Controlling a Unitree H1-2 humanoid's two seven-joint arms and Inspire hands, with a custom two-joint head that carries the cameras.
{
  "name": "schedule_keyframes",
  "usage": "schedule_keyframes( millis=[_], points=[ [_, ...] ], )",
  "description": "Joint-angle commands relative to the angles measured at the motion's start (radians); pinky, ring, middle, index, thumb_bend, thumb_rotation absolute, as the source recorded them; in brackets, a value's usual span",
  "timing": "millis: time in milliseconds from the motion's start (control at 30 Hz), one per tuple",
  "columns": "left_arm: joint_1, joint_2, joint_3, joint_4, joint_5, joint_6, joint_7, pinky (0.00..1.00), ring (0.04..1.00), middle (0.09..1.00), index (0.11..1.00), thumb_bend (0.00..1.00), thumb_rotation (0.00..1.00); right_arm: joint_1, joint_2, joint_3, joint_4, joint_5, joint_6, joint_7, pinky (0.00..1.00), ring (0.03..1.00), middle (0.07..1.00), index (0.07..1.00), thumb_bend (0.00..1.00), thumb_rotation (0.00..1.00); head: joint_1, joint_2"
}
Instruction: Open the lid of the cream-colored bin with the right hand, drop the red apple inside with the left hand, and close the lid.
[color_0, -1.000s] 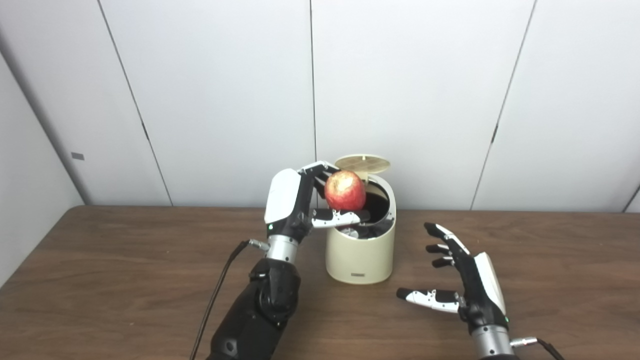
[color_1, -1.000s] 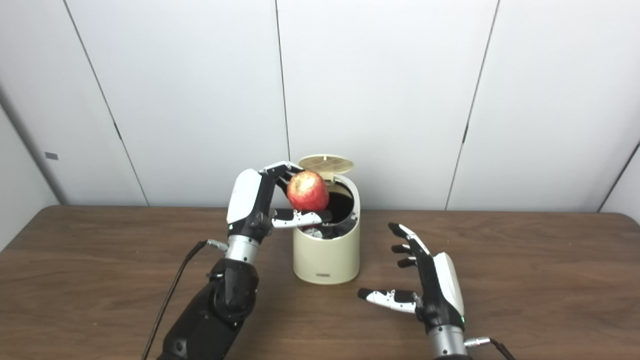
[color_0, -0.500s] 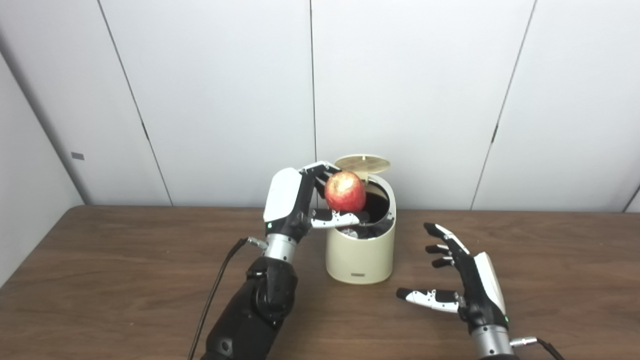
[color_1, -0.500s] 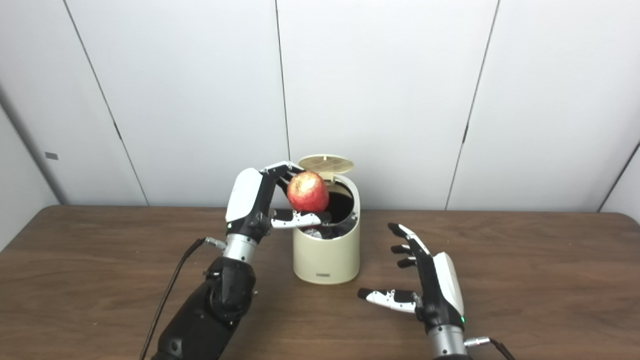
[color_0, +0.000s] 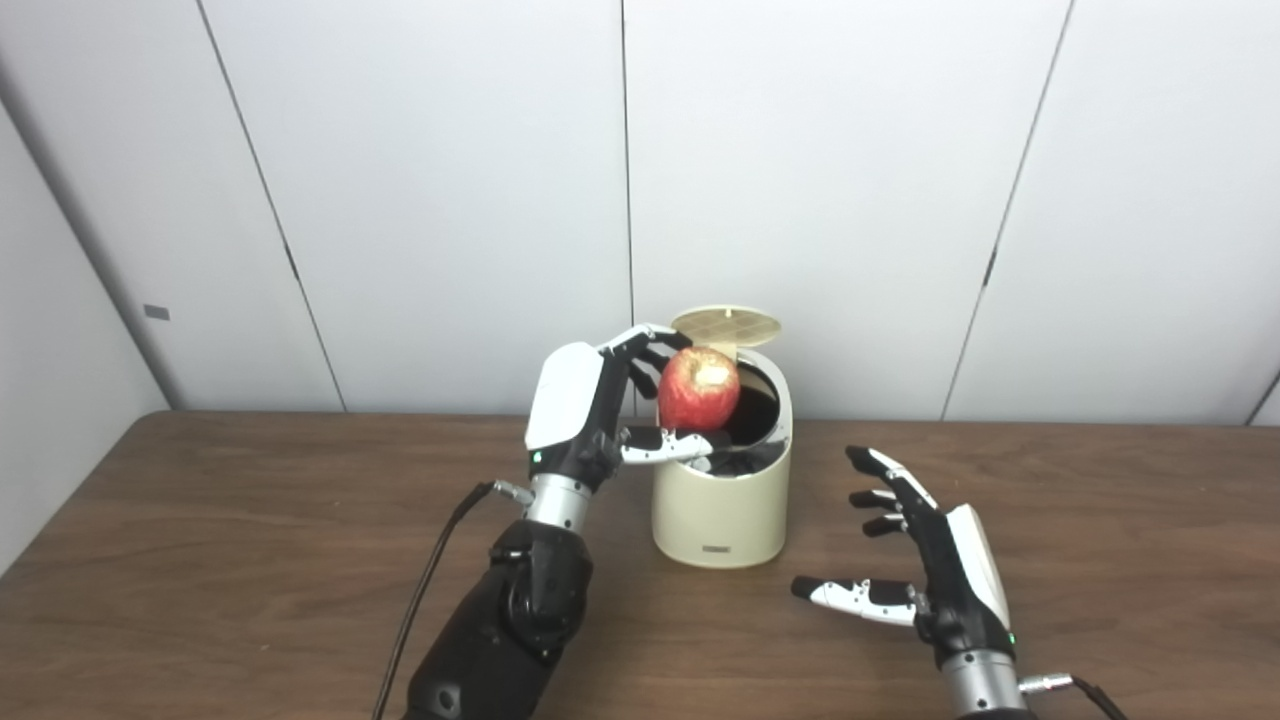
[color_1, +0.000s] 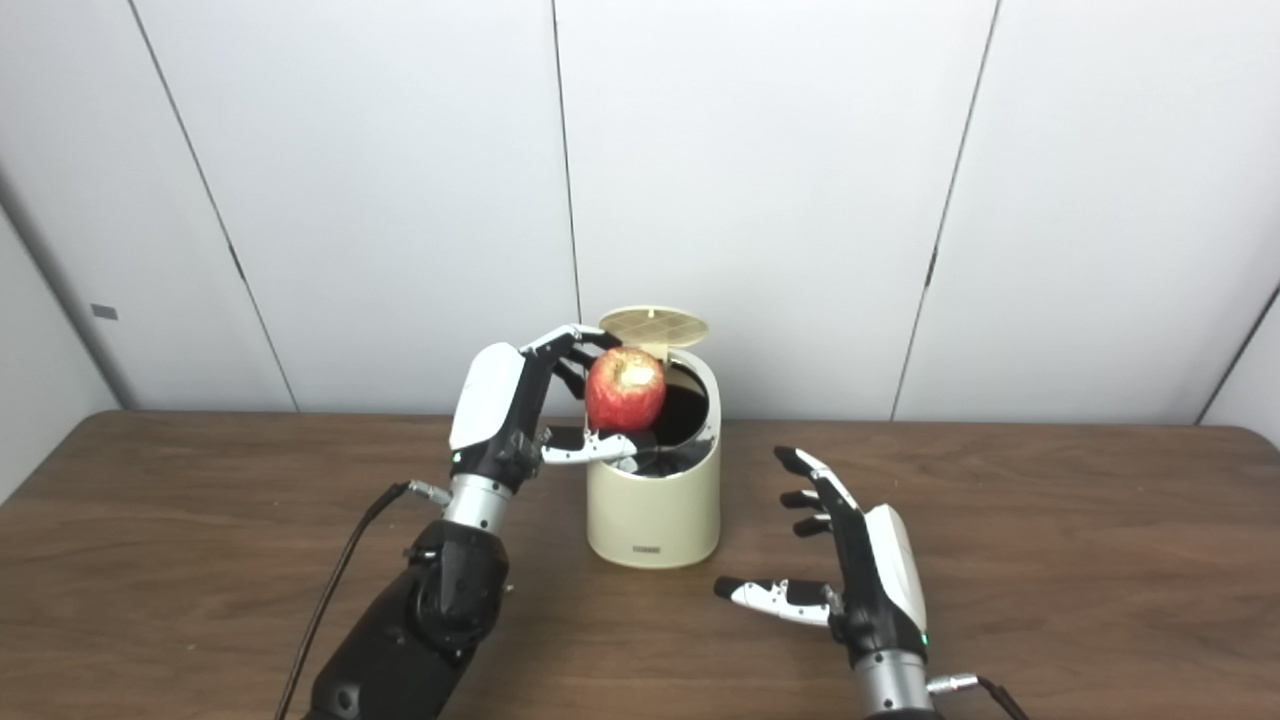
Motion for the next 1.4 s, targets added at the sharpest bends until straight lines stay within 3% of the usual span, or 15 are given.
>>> schedule_keyframes(
  millis=[0, 1367],
  points=[
    [-0.022, -0.003, -0.011, -0.012, 0.004, 0.010, -0.035, 0.65, 0.669, 0.643, 0.683, 0.87, 0.14, -0.033, 0.005, 0.000, -0.040, -0.007, -0.009, -0.010, 0.60, 0.722, 0.838, 0.819, 0.76, 0.08, -0.001, 0.002],
    [-0.017, 0.002, -0.006, -0.029, 0.004, 0.033, -0.046, 0.63, 0.693, 0.697, 0.708, 0.85, 0.17, -0.040, 0.005, 0.005, -0.037, -0.004, -0.011, -0.008, 0.59, 0.707, 0.829, 0.810, 0.77, 0.09, 0.004, 0.011]
  ],
)
